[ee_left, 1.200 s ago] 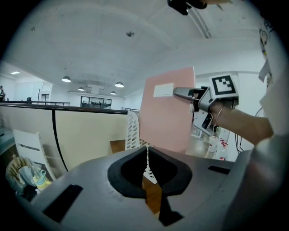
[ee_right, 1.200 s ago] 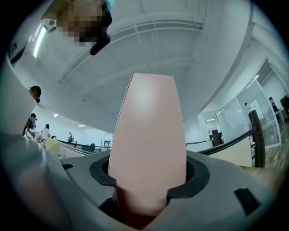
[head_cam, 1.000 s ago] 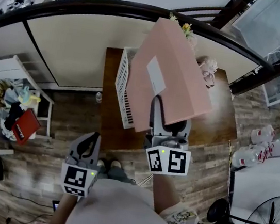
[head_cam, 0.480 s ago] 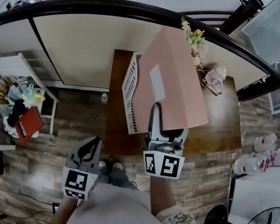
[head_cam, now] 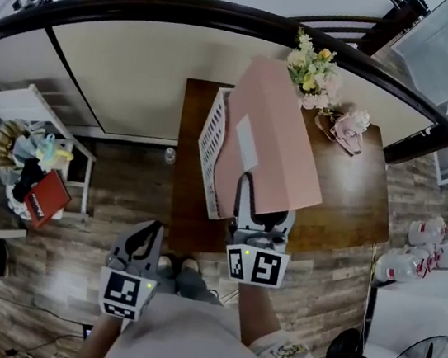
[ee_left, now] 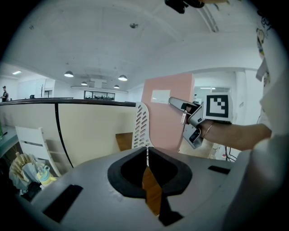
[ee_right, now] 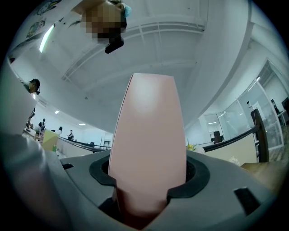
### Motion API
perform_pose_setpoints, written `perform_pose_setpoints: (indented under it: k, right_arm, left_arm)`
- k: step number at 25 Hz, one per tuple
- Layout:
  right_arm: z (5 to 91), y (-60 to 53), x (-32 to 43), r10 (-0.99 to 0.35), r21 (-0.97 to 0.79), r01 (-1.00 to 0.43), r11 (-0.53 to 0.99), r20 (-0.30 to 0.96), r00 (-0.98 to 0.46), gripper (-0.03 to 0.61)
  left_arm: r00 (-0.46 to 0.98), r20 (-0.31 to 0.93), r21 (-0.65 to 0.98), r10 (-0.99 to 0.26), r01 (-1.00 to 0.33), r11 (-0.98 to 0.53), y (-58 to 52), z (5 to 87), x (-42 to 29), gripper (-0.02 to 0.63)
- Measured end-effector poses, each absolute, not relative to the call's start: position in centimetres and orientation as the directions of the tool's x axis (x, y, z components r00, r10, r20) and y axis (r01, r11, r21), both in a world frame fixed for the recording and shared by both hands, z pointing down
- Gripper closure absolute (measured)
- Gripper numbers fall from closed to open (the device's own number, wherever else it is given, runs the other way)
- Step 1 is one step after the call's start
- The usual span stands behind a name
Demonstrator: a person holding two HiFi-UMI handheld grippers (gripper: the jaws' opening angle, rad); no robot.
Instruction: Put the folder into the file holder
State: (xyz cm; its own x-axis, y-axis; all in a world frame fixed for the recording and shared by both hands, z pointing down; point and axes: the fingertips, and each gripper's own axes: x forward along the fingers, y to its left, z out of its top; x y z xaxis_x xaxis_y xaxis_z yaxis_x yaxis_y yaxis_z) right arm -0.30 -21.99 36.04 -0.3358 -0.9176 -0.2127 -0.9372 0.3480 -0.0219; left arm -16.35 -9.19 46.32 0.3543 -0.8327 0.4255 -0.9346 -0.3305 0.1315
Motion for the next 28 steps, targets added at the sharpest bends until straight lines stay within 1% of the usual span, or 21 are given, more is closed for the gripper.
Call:
perform_pose_setpoints:
  k: [14, 28]
  right_arm:
    - [40.3, -22.4, -1.2, -0.928, -0.012, -0.933, 0.361, -0.107, -0.358, 0.307]
    - [44.3, -22.4, -1.4, -0.927, 0.006, -0.927, 0.375, -0.002, -0.375, 0.307]
  left_arm:
    - [0.344, 0.439, 0.145, -0.830, -0.939, -0.312, -10.1, 46.9, -17.3, 0.600]
    - [0.354, 0.444, 0.141, -0.824, -0.935, -0.326, -10.3, 47.4, -17.2, 0.600]
